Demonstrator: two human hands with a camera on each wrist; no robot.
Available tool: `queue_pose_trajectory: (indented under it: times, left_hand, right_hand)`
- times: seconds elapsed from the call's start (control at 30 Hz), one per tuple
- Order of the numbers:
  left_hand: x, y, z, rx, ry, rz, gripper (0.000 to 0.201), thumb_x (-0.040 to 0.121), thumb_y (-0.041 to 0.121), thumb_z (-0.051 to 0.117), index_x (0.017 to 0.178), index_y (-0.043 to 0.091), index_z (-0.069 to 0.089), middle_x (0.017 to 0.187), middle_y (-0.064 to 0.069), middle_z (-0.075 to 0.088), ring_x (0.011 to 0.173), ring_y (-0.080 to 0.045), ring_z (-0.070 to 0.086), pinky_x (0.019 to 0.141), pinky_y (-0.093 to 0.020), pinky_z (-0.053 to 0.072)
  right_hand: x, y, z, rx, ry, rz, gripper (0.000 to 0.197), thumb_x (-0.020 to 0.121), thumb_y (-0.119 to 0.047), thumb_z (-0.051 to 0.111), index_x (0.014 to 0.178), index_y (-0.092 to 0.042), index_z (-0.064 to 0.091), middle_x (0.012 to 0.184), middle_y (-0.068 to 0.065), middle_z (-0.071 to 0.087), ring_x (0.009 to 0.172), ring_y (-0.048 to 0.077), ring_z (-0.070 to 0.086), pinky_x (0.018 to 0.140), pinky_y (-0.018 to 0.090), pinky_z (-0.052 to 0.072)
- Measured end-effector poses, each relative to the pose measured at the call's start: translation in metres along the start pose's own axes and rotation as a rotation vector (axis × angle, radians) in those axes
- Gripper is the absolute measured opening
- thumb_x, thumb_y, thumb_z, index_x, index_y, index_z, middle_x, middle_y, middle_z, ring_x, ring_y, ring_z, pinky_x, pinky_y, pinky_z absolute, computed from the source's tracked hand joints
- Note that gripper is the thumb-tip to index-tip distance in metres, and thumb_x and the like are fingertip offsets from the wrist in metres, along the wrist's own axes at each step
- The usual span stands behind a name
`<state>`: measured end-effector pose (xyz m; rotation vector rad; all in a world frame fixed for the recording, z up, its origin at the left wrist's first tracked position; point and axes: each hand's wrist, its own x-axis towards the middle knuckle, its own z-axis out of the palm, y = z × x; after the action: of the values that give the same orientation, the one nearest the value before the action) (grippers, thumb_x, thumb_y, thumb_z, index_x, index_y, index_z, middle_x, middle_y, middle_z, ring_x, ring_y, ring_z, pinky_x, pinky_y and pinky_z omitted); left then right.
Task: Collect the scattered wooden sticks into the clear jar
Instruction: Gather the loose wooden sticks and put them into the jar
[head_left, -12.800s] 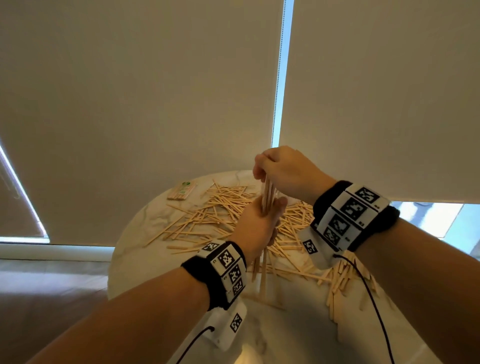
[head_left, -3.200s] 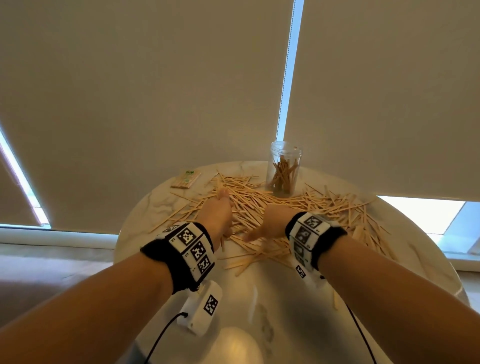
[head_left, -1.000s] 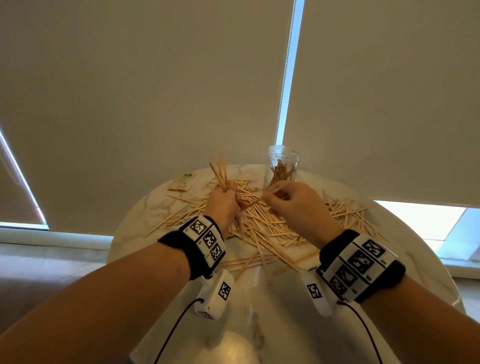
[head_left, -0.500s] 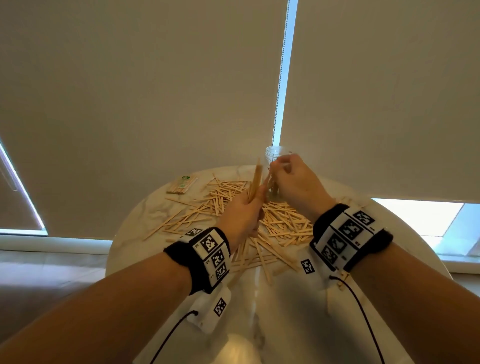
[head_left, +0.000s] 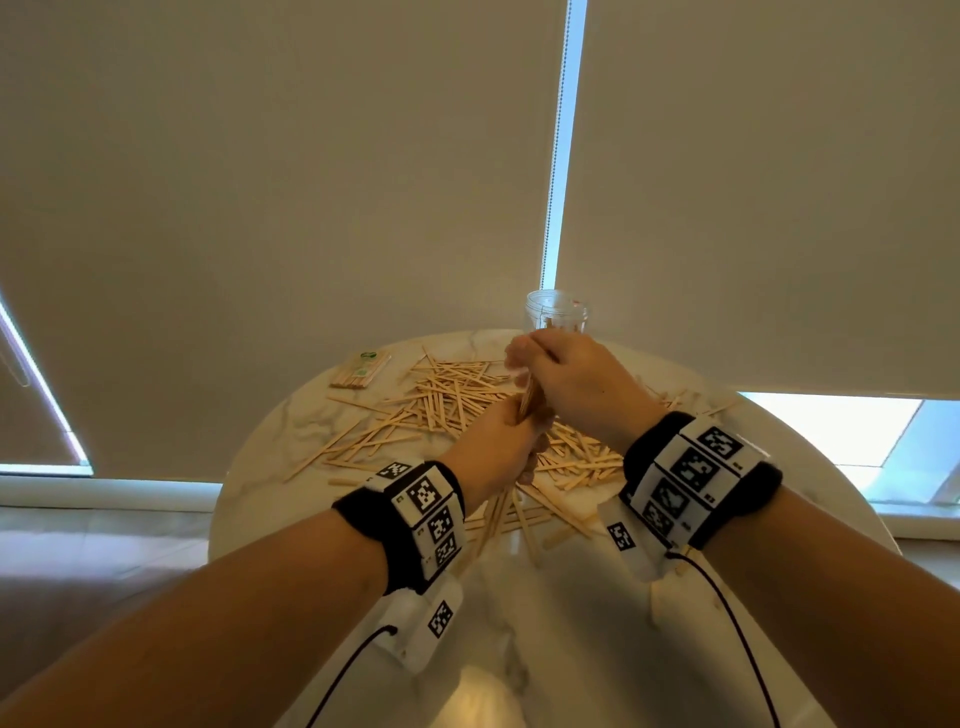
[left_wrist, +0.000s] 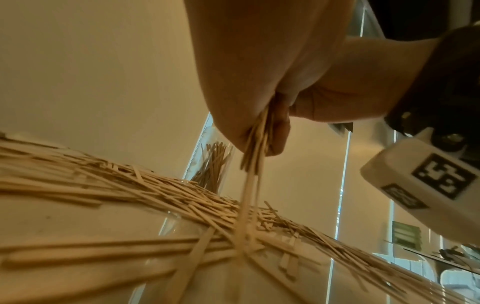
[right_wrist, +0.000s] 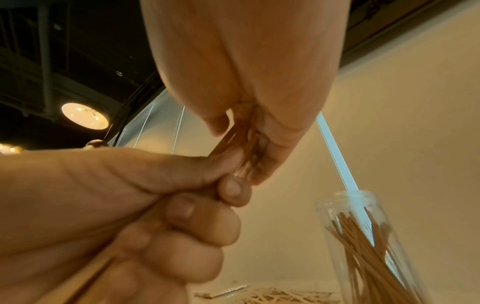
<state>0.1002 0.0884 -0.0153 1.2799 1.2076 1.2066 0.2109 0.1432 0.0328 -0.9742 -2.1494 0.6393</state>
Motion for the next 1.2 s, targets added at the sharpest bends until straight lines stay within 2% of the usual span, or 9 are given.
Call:
queue_pose_trajectory:
  times: [0.13,0.27,0.33,0.47,0.6,0.73,0.87,1.03,1.2]
  left_hand:
    - [0.015,0.006,-0.014,-0.198,0.256,0.038,0.025,0.107,0.034,0.045,0.115,0.011,0.05,0.061,0.008,0.044,0.05,-0.01,0.042,0.051,-0.028,0.043]
    - [0.024,0.017,-0.024,-0.482,0.426,0.103,0.01,0.108,0.024,0.04,0.104,0.016,0.041,0.063,0.004,0.042,0.05,-0.011,0.042,0.054,-0.03,0.046]
    - [0.027,0.017,-0.023,-0.494,0.446,0.147,0.009,0.109,0.024,0.039,0.105,0.016,0.04,0.064,0.002,0.043,0.048,-0.011,0.044,0.059,-0.034,0.051]
    - [0.021,0.012,-0.011,-0.406,0.368,0.165,0.008,0.109,0.021,0.039,0.106,0.014,0.038,0.069,-0.002,0.044,0.055,-0.016,0.046,0.061,-0.036,0.048]
    - [0.02,0.01,-0.01,-0.249,0.339,0.129,0.025,0.109,0.028,0.04,0.116,0.005,0.047,0.076,-0.006,0.064,0.061,-0.017,0.063,0.058,-0.028,0.057]
    - [0.021,0.01,-0.008,-0.243,0.262,0.075,0.03,0.108,0.033,0.041,0.122,0.008,0.051,0.098,-0.008,0.077,0.083,-0.021,0.074,0.081,-0.037,0.057]
    - [0.023,0.012,-0.004,-0.215,0.236,0.057,0.034,0.106,0.034,0.045,0.122,0.007,0.059,0.105,-0.003,0.078,0.093,-0.013,0.074,0.079,-0.03,0.052]
    - [0.027,0.009,-0.005,-0.143,0.224,0.079,0.034,0.101,0.03,0.057,0.117,0.002,0.067,0.107,-0.003,0.077,0.101,-0.014,0.072,0.097,-0.036,0.054]
    - [0.027,0.019,-0.019,-0.248,0.359,0.131,0.074,0.08,0.06,0.074,0.131,0.013,0.048,0.114,-0.007,0.071,0.103,-0.019,0.071,0.097,-0.046,0.054]
  right_hand:
    - [-0.01,0.003,0.004,0.153,-0.007,0.136,0.06,0.099,-0.053,0.047,0.149,-0.022,0.037,0.132,-0.006,0.057,0.115,0.013,0.057,0.1,0.036,0.047]
    - [-0.026,0.012,0.016,-0.07,-0.428,0.319,0.086,0.078,-0.068,0.065,0.146,-0.024,0.034,0.119,-0.001,0.065,0.099,0.016,0.068,0.087,0.036,0.055]
    - [-0.029,0.016,0.026,0.012,-0.531,0.391,0.068,0.082,-0.053,0.074,0.131,-0.017,0.043,0.103,0.004,0.071,0.08,0.016,0.072,0.076,0.034,0.06]
    - [-0.027,0.014,0.035,0.232,-0.409,0.377,0.026,0.084,-0.025,0.078,0.101,-0.016,0.059,0.077,0.004,0.056,0.058,0.014,0.047,0.054,0.03,0.043]
    - [-0.027,0.01,0.03,0.176,-0.314,0.281,0.013,0.091,-0.023,0.069,0.088,-0.025,0.056,0.06,-0.01,0.054,0.049,0.003,0.049,0.05,0.019,0.04]
    - [-0.025,0.006,0.025,0.077,-0.211,0.185,0.022,0.1,-0.03,0.055,0.079,-0.023,0.057,0.06,-0.006,0.053,0.043,0.002,0.049,0.043,0.019,0.039]
    - [-0.025,0.005,0.024,0.016,-0.262,0.243,0.027,0.105,-0.036,0.039,0.111,-0.014,0.054,0.091,0.012,0.07,0.06,0.026,0.071,0.048,0.032,0.058]
    - [-0.02,0.015,0.025,-0.093,-0.143,0.103,0.027,0.104,-0.018,0.042,0.117,-0.004,0.06,0.072,-0.006,0.053,0.055,0.004,0.046,0.051,0.018,0.035]
    - [-0.024,0.026,0.021,-0.239,-0.129,0.145,0.04,0.104,-0.045,0.042,0.075,-0.022,0.056,0.062,-0.004,0.052,0.053,0.012,0.048,0.056,0.028,0.043]
